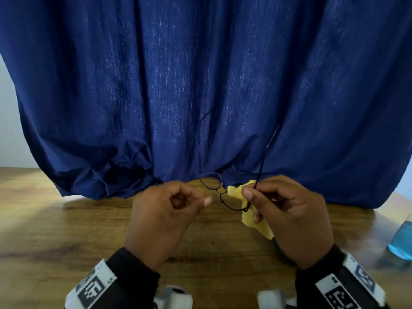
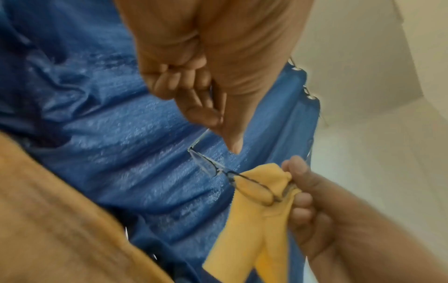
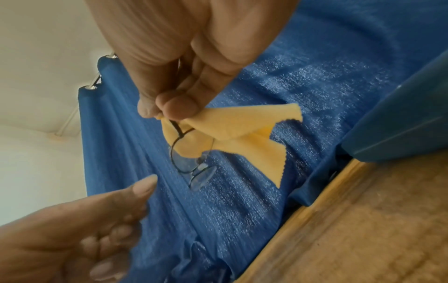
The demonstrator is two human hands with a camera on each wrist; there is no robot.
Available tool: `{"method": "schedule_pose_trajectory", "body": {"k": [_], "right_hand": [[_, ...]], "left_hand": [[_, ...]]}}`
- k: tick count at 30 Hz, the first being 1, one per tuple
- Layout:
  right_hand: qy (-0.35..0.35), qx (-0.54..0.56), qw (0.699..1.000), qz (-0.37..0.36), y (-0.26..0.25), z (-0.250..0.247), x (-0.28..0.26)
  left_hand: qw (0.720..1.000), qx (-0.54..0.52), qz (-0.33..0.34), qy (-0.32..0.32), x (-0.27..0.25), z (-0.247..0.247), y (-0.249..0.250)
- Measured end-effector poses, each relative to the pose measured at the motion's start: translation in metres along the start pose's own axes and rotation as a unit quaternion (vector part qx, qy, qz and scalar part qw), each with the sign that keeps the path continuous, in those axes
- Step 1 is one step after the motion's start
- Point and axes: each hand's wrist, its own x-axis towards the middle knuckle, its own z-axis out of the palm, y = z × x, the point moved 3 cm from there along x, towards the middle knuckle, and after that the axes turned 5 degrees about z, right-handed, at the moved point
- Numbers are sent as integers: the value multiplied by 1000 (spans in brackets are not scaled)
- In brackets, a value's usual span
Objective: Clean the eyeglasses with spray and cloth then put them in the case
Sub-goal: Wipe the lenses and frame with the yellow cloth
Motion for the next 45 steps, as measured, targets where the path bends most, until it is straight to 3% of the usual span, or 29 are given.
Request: {"method": "schedule_pose_trajectory", "body": {"k": [4, 7, 14, 18, 25, 27, 32, 36, 38, 42, 45], "right_hand": [[-7, -9, 1000, -25, 1, 8, -5], [-23, -2, 999, -34, 0, 10, -5], [-78, 2, 994, -72, -4, 17, -6], [-138, 15, 988, -68, -2, 24, -9], [-225, 9, 974, 25, 8, 20, -6], [-210, -4, 974, 79, 18, 11, -1], [-64, -21, 988, 138, 34, -8, 9], [-16, -33, 993, 110, 26, -8, 8], [-57, -61, 993, 79, 18, 0, 3], [-259, -66, 962, 62, 11, 27, -8], [-244, -60, 966, 63, 18, 22, -3]], "left_hand": [[962, -174, -188, -95, -7, 18, -18], [928, -249, -257, -101, -12, 27, -23], [905, -321, -274, -43, -9, 30, -34], [880, -359, -308, -50, -10, 34, -39], [895, -319, -311, -29, -5, 33, -51], [896, -311, -316, -23, -4, 31, -56], [904, -292, -309, -38, -6, 34, -57], [916, -272, -288, -66, -11, 41, -51], [917, -269, -283, -77, -14, 44, -49], [912, -284, -280, -91, -13, 46, -45], [915, -280, -276, -87, -12, 44, -44]]}}
